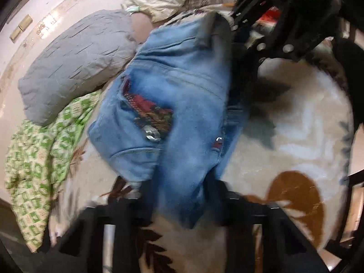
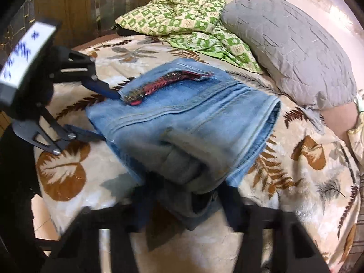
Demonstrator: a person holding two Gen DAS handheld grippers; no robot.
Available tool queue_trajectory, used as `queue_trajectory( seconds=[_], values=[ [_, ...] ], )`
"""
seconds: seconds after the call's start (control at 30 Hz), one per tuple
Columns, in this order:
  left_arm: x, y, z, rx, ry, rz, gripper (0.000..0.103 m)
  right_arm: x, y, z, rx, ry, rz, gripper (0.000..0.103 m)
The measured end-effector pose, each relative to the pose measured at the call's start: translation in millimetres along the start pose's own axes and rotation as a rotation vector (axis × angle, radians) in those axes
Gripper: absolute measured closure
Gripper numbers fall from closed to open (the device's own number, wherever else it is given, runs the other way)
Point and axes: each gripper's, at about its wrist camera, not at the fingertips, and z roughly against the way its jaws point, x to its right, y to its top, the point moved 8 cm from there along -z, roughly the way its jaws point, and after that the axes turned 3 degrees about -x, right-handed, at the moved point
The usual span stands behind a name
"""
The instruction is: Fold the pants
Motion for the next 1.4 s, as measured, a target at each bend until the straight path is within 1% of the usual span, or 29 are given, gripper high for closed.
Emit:
queue_trajectory(
  seconds=[0.1, 0.2, 0.37, 0.5, 0.57, 0.6, 0.63, 0.67, 0.7, 0.73, 0.77, 0.8, 0.87, 0.93, 0.97, 1.0, 1.03, 1.07, 1.13, 1.17, 1.2, 1.23, 1.27, 1.3, 1.33, 1.37, 1.4],
  values=[
    [-2, -2, -1, 0.004, -0.033, 0.021, 0.072, -8, -2, -5, -0.018, -0.039, 0.061, 0.078],
    [-3, -4, -2, 0.005, -0.045, 0.021, 0.074, -7, -4, -2, -0.015, -0.022, 0.044, 0.078],
    [-4, -9, -6, 0.003, -0.063, 0.042, 0.074, -8, -7, -2, -0.017, -0.022, 0.044, 0.078],
    [-3, -10, -8, 0.001, -0.063, 0.050, 0.074, -8, -7, -2, -0.014, -0.021, 0.034, 0.078],
    [-4, -9, -8, 0.004, -0.059, 0.051, 0.073, -8, -7, -1, -0.013, -0.031, 0.042, 0.078],
    [-5, -10, -7, 0.002, -0.052, 0.056, 0.069, -8, -6, 0, -0.009, -0.037, 0.045, 0.078],
    [-5, -11, -5, -0.004, -0.048, 0.065, 0.066, -8, -6, 2, -0.003, -0.039, 0.044, 0.071],
    [-5, -12, -3, -0.011, -0.050, 0.075, 0.060, -9, -7, 3, -0.004, -0.047, 0.046, 0.065],
    [-5, -14, 0, -0.020, -0.055, 0.086, 0.044, -8, -10, 5, -0.014, -0.064, 0.051, 0.041],
    [-5, -17, 4, -0.027, -0.071, 0.108, 0.024, -10, -12, 8, -0.014, -0.080, 0.060, 0.019],
    [-7, -19, 8, -0.026, -0.082, 0.131, 0.017, -11, -14, 12, -0.004, -0.099, 0.069, 0.014],
    [-12, -21, 15, -0.015, -0.097, 0.175, 0.011, -12, -16, 18, 0.008, -0.109, 0.075, 0.014],
    [-23, -23, 24, -0.001, -0.148, 0.274, 0.011, -11, -19, 26, 0.012, -0.089, 0.047, 0.014],
    [-40, -23, 33, 0.029, -0.193, 0.388, 0.010, -3, -19, 36, 0.031, -0.034, -0.039, 0.013],
    [-51, -23, 36, 0.051, -0.207, 0.451, 0.009, 2, -18, 39, 0.039, -0.007, -0.084, 0.011],
    [-57, -23, 36, 0.061, -0.218, 0.490, 0.004, 10, -18, 42, 0.051, 0.031, -0.151, 0.008],
    [-65, -22, 36, 0.074, -0.243, 0.553, 0.003, 18, -17, 43, 0.063, 0.076, -0.222, 0.008],
    [-74, -21, 33, 0.087, -0.286, 0.626, 0.003, 26, -15, 44, 0.077, 0.127, -0.300, 0.008],
    [-85, -17, 28, 0.107, -0.353, 0.729, 0.003, 42, -9, 45, 0.115, 0.253, -0.461, 0.005],
    [-89, -15, 23, 0.114, -0.388, 0.772, 0.003, 55, -5, 44, 0.145, 0.325, -0.567, 0.004],
    [-94, -14, 18, 0.119, -0.425, 0.828, 0.003, 61, -1, 43, 0.168, 0.370, -0.630, 0.002],
    [-98, -13, 10, 0.121, -0.449, 0.887, 0.003, 69, 3, 40, 0.193, 0.425, -0.700, 0.001],
    [-101, -12, 2, 0.115, -0.466, 0.935, 0.003, 78, 8, 35, 0.210, 0.467, -0.772, 0.001],
    [-102, -13, -9, 0.101, -0.503, 0.993, 0.003, 82, 10, 30, 0.216, 0.496, -0.819, 0.001],
    [-102, -14, -18, 0.084, -0.534, 1.034, 0.003, 86, 13, 22, 0.208, 0.530, -0.863, 0.000],
    [-101, -17, -30, 0.054, -0.564, 1.088, 0.003, 88, 13, 14, 0.189, 0.544, -0.894, 0.000],
    [-100, -20, -39, 0.039, -0.580, 1.126, 0.003, 91, 11, 1, 0.156, 0.535, -0.936, 0.000]
  ],
)
